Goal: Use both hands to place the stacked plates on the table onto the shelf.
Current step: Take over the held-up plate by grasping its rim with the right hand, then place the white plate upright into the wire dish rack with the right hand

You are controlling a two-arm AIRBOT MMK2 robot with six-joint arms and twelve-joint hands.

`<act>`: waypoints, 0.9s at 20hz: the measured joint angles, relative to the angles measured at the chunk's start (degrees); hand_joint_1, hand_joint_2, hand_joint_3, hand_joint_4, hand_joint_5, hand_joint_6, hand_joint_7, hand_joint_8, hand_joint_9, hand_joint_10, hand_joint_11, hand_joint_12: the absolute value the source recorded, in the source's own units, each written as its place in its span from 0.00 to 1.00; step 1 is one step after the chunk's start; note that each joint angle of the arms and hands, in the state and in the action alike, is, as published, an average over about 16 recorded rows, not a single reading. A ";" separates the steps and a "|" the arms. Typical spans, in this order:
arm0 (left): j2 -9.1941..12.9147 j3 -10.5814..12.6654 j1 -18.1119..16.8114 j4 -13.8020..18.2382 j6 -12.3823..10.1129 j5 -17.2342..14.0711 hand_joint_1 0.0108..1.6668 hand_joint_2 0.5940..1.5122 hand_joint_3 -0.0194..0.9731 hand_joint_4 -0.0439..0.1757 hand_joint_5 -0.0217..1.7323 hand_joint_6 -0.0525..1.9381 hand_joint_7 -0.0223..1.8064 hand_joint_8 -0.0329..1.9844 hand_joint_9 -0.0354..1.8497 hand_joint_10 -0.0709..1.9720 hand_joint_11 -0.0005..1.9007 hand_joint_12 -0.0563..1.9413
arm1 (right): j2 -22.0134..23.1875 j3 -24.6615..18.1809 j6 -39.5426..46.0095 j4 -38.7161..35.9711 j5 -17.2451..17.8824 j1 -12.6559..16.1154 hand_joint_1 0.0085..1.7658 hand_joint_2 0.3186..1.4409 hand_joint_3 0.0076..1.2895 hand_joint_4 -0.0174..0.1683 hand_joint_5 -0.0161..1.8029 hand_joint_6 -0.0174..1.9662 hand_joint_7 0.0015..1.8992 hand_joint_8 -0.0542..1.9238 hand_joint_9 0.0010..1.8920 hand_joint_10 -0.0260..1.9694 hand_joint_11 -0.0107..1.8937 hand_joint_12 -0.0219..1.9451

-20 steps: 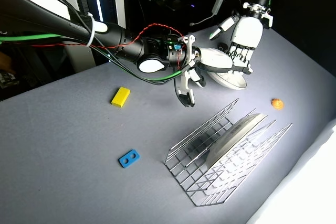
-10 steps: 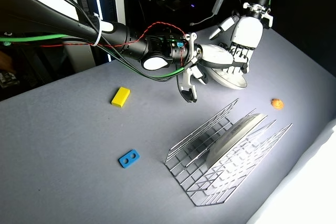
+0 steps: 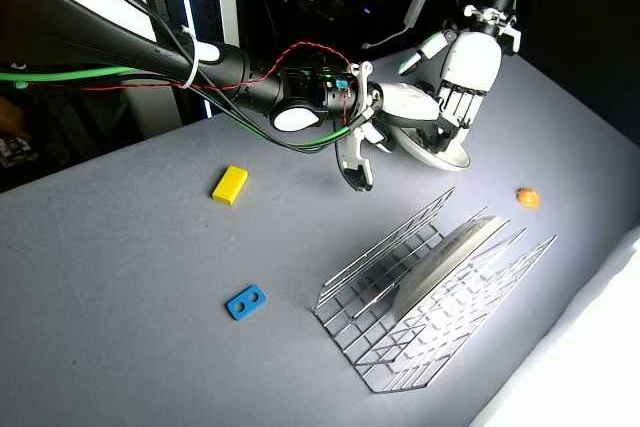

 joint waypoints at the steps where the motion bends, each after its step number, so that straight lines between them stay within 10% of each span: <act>1: -0.01 0.06 -0.20 -0.19 0.00 0.04 0.01 0.51 0.03 0.20 0.01 0.02 0.02 0.01 0.01 0.02 0.01 0.03 | -0.06 0.00 -0.01 -0.03 0.21 -0.09 0.65 0.61 0.00 0.07 0.41 0.22 0.45 0.24 0.51 0.10 0.30 0.61; 12: 0.40 2.47 -5.57 -3.76 0.00 1.00 0.01 0.51 0.03 0.21 0.03 0.03 0.02 0.01 0.02 0.03 0.01 0.03 | 1.26 -0.73 -0.07 0.80 2.35 -1.15 0.67 0.59 0.00 0.04 0.43 0.45 0.50 0.44 0.52 0.46 0.40 0.60; 18: 1.10 4.46 -9.66 -5.16 0.09 0.96 0.01 0.51 0.03 0.21 0.03 0.03 0.02 0.01 0.03 0.04 0.01 0.03 | 5.54 -4.53 0.24 2.59 2.77 -1.66 0.68 0.59 0.00 0.06 0.42 0.50 0.50 0.48 0.51 0.47 0.39 0.61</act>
